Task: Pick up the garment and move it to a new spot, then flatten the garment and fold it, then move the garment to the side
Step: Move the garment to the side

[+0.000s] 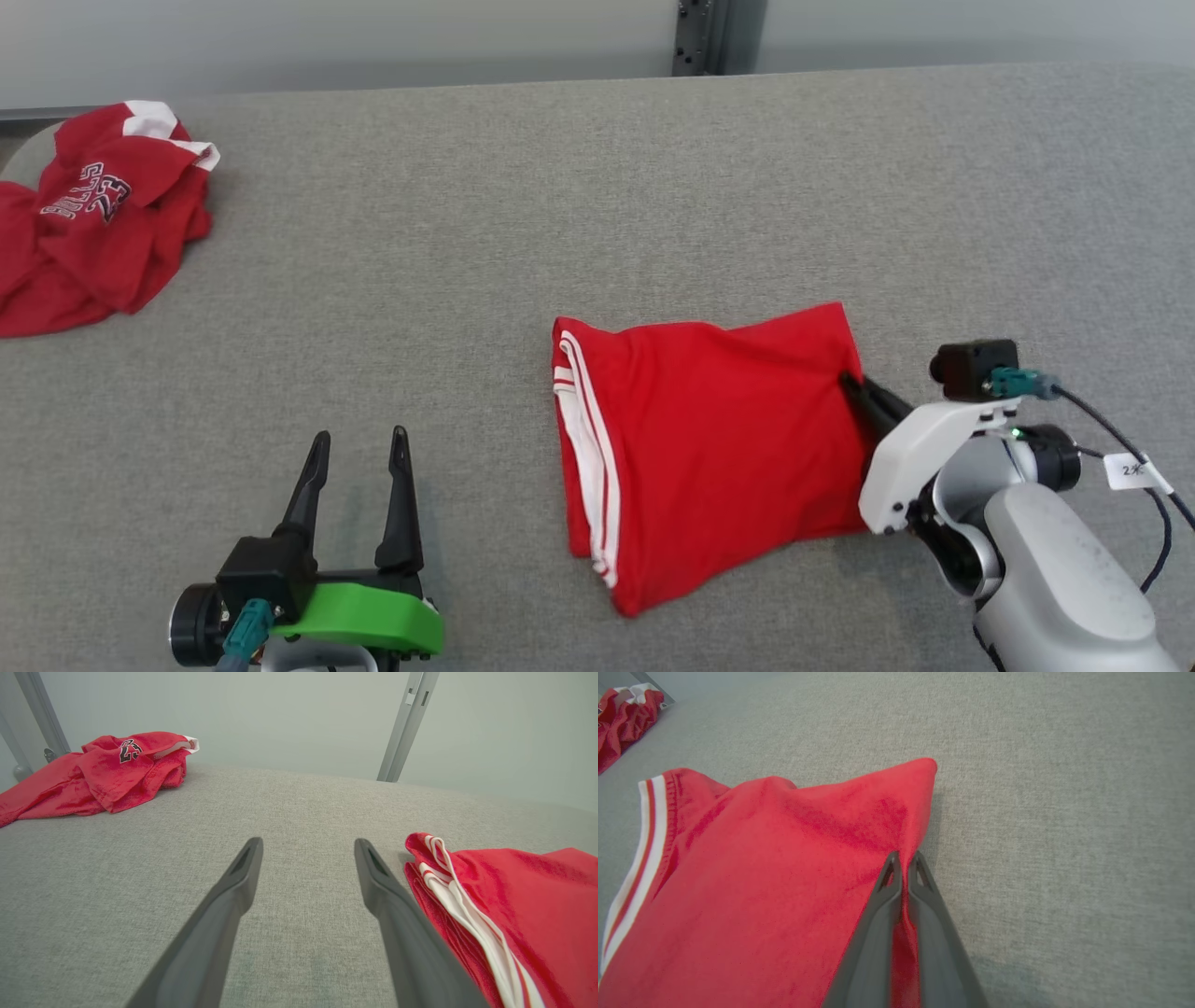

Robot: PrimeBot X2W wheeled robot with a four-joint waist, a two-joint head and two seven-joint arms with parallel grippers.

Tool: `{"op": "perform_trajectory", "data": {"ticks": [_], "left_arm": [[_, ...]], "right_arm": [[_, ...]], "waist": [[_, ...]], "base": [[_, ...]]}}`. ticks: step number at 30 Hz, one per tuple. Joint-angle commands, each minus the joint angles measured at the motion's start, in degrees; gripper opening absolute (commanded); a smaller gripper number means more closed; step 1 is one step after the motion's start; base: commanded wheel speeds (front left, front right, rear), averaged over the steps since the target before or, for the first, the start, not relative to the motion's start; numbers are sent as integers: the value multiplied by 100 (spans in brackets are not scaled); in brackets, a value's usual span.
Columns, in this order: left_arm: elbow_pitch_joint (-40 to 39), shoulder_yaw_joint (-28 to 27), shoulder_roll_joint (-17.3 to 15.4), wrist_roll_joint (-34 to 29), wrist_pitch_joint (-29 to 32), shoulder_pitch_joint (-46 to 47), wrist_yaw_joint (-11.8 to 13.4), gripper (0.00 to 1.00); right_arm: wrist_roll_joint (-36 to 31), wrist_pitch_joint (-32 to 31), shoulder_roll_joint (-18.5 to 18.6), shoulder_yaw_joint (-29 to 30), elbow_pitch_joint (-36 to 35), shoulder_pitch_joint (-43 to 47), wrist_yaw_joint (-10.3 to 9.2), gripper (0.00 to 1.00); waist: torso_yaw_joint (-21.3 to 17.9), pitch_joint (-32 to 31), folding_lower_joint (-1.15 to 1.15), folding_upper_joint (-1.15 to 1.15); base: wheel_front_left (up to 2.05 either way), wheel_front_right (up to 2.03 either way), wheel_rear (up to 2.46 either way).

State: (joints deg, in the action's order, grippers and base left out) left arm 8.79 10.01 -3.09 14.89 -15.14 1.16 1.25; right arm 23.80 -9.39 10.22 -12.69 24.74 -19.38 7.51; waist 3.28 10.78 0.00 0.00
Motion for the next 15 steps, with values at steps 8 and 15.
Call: {"op": "perform_trajectory", "data": {"ticks": [8, 15], "left_arm": [[-74, -23, -102, -288, 3, 204, -128, 100], [-161, 22, -318, -476, 21, 400, -144, 100]], "right_arm": [[-142, 706, 70, 321, 277, -869, -5, 0], [-175, 1008, 21, 296, 691, -1564, -4, 0]], "waist": [[-960, 407, 0, 0], [-1965, 757, 0, 0]], "base": [[0, 0, 0], [0, 0, 0]]}}
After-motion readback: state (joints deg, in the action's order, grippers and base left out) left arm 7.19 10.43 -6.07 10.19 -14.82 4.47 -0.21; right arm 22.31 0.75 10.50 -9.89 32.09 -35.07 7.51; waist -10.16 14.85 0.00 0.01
